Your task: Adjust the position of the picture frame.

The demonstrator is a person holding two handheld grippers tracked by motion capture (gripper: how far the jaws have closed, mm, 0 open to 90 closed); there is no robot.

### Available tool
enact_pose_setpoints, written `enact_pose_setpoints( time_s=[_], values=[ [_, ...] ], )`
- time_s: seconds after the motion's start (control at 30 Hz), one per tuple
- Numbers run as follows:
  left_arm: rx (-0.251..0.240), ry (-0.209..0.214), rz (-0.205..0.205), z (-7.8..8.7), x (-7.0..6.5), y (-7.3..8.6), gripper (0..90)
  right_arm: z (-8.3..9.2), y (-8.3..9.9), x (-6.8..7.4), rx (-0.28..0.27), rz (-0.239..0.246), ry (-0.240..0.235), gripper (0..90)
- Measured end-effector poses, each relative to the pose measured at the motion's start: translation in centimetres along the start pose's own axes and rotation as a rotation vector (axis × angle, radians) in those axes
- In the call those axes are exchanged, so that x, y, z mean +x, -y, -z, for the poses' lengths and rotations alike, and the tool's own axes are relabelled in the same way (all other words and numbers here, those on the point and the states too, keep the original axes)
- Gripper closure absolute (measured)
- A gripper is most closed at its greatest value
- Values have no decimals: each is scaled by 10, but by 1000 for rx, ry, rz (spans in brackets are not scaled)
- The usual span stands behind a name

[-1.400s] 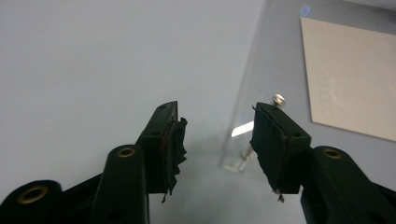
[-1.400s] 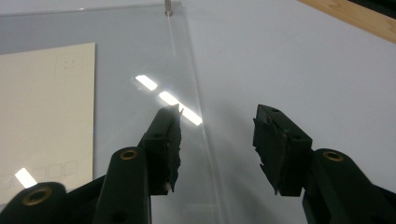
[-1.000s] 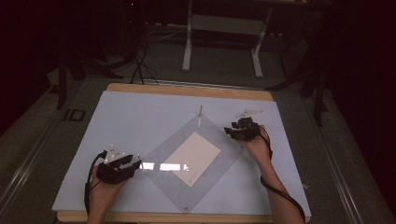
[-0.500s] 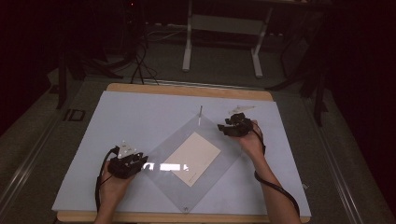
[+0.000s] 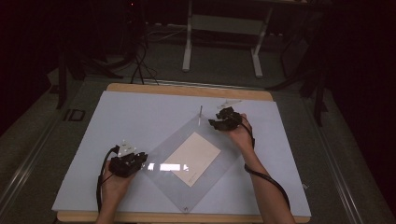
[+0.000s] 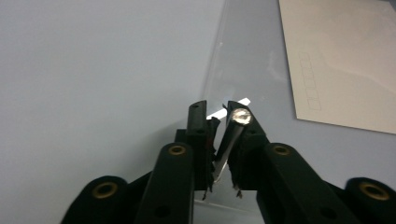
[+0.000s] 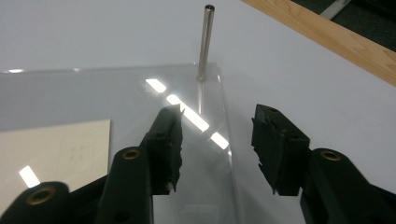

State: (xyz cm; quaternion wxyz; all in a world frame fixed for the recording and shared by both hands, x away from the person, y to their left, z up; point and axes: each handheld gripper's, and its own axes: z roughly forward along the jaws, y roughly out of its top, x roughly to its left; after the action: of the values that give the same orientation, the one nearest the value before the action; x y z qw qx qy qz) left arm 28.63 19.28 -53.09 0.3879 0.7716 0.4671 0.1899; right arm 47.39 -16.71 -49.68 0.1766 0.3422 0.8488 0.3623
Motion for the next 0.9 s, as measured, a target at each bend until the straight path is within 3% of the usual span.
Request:
enact_pose_setpoints(
  time_s=[0.2,0.53,0.67,0.73,0.9],
  values=[
    [12,-14,5,-3,0,2,761,-20,-9,0,-29,-48,-26,537],
    [10,-30,1,-6,-2,3,724,-49,-29,1,-43,-95,-24,595],
    [11,-41,5,-9,-1,4,723,-63,-37,3,-51,-108,-9,670],
    [8,-31,8,-10,0,4,736,-70,-38,3,-27,-116,9,700],
    [3,-32,12,-11,0,3,760,-86,-36,7,0,-144,-15,806]
  ],
)
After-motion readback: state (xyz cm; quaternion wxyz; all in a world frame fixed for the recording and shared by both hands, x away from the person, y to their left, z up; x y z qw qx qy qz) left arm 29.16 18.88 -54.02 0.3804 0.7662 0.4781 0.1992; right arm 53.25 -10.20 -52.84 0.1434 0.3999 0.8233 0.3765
